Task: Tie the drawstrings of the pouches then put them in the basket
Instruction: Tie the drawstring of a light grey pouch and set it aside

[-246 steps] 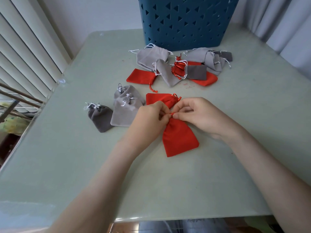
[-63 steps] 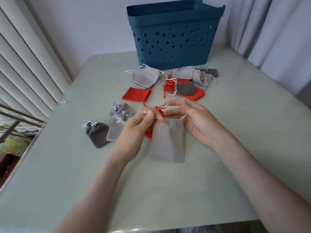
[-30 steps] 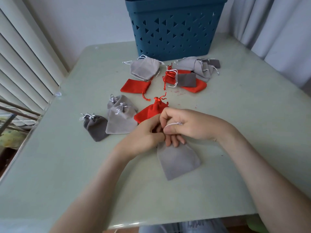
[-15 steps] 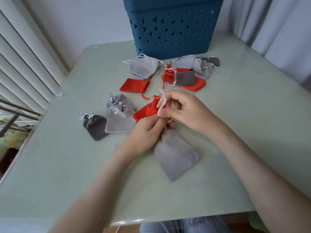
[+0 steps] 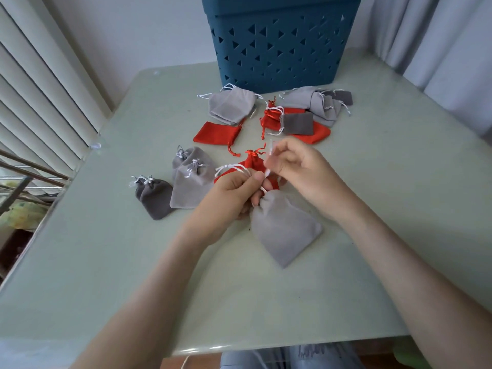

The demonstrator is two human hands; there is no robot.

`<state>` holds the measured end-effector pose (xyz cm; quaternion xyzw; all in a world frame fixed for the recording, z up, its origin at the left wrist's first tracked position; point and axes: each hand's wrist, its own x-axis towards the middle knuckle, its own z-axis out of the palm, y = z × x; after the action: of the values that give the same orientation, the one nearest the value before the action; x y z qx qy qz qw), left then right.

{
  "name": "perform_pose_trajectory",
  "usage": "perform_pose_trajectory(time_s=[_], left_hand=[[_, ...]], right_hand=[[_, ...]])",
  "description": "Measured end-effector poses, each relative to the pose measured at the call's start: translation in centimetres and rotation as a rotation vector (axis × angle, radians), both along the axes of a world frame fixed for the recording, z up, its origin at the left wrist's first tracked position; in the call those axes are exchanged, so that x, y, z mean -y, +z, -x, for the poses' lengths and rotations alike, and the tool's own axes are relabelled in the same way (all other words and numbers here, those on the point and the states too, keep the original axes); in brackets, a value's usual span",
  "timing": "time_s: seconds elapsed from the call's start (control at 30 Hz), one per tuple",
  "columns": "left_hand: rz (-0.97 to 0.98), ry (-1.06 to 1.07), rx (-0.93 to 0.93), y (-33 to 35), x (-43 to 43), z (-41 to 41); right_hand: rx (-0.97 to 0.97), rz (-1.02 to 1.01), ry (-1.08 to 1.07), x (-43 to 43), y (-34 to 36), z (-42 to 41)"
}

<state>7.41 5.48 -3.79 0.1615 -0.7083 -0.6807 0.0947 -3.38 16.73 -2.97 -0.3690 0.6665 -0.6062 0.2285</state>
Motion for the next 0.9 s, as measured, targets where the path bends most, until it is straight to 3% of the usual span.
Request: perform_pose_trajectory(time_s=[0.1, 0.37, 0.53, 0.6, 0.77, 0.9], left_hand=[[-0.059, 0.064, -0.053, 0.2, 0.3, 0.0], [-0.15, 0.113, -0.086, 0.2, 1.1, -0.3], [-0.007, 0.078, -0.11, 0.4, 1.0, -0.5], [0.127, 0.17, -0.168, 0.1, 1.0, -0.4], [0.833, 0.35, -0.223, -1.5, 0.9, 0.0], [1.013, 0.368, -0.249, -2.1, 1.4, 0.0]], right_hand=[[0.069, -0.093, 0.182, 0.1, -0.5, -0.4], [0.136, -0.17, 0.142, -0.2, -0.4, -0.4], [0.121, -0.138, 0.098, -0.1, -0.1, -0.6], [0.12, -0.101, 0.087, -0.1, 0.1, -0.5], [0.069, -0.064, 0.067, 0.1, -0.1, -0.5], [0.091, -0.061, 0.102, 0.2, -0.2, -0.5]])
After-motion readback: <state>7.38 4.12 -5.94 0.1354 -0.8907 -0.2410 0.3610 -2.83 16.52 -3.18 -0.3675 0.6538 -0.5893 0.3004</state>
